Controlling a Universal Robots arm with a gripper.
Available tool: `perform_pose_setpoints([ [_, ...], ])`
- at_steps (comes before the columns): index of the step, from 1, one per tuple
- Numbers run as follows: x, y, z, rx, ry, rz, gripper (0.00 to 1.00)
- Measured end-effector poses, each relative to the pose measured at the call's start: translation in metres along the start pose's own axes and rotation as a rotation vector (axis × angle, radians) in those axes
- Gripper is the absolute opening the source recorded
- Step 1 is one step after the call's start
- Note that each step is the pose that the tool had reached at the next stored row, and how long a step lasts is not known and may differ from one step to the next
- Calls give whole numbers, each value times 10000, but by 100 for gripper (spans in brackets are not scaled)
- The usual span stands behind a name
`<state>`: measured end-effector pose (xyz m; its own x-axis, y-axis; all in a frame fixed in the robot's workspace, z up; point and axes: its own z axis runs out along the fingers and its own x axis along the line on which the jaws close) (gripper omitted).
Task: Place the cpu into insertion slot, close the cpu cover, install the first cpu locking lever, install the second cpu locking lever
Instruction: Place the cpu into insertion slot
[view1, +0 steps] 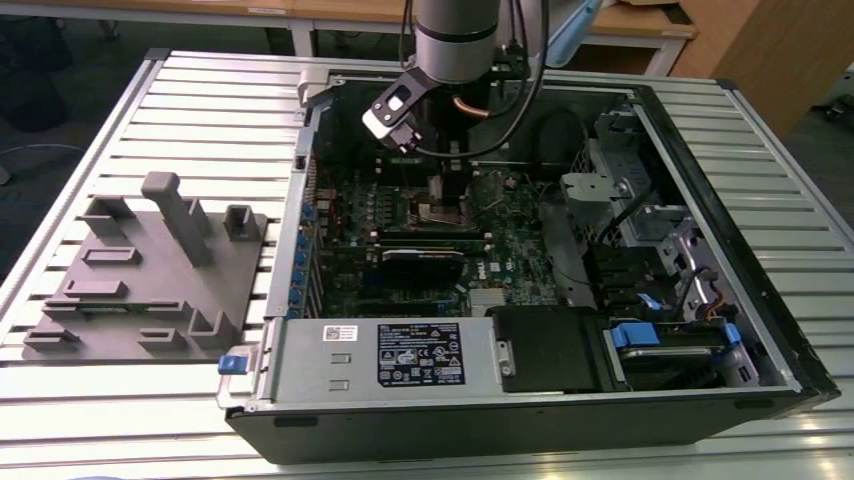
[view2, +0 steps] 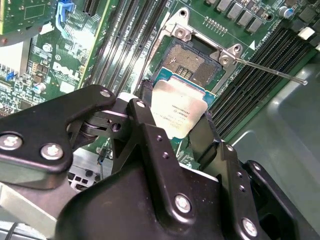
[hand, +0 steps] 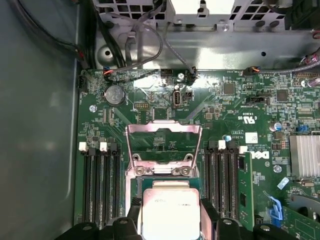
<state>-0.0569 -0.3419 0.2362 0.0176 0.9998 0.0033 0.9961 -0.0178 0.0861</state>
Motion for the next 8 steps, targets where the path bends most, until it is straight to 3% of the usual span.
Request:
perform_pose_setpoints([
  [8,2,-26,33,-1,0,1,54],
])
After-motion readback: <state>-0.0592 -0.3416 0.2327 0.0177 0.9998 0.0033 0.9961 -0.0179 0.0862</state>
